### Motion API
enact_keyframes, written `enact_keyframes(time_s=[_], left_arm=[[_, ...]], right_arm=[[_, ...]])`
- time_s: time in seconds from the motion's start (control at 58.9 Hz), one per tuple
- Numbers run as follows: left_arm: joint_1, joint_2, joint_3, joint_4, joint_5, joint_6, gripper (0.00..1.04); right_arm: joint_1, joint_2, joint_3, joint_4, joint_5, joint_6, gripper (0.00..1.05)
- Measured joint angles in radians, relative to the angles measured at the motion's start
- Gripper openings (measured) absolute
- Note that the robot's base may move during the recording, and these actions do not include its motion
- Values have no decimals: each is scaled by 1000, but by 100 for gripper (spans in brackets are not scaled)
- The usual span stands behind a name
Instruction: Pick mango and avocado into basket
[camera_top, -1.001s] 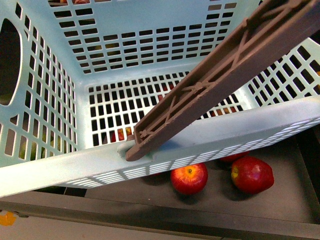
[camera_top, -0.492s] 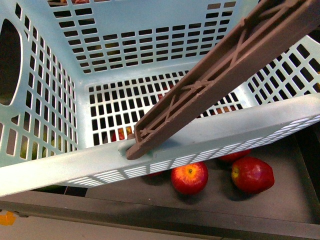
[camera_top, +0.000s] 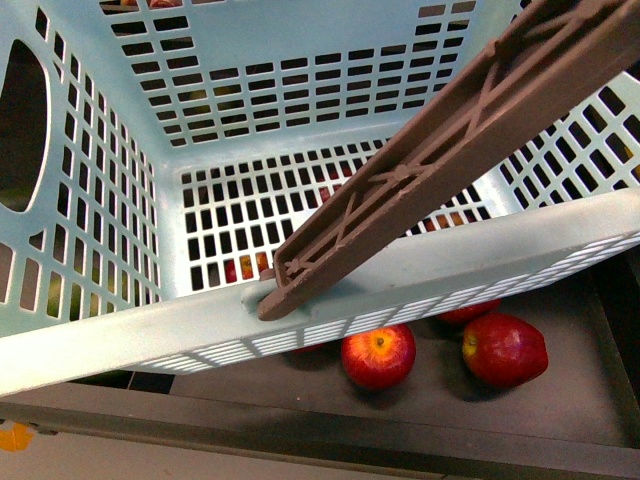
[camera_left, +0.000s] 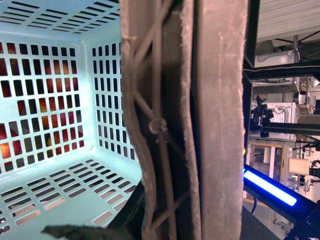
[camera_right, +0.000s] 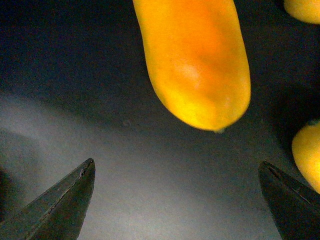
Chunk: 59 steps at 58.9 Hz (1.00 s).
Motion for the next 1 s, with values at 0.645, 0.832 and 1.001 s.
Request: enact_keyframes(time_s=[0.645,0.832,1.001], left_arm=[[0,0,0,0,0,0,16],[0,0,0,0,0,0,16],[0,0,0,0,0,0,16]], right_arm=[[56,198,329,-129,28,29,96],[64,234,369,-141,27,39,96],[72,270,404,-146,30,52,96]])
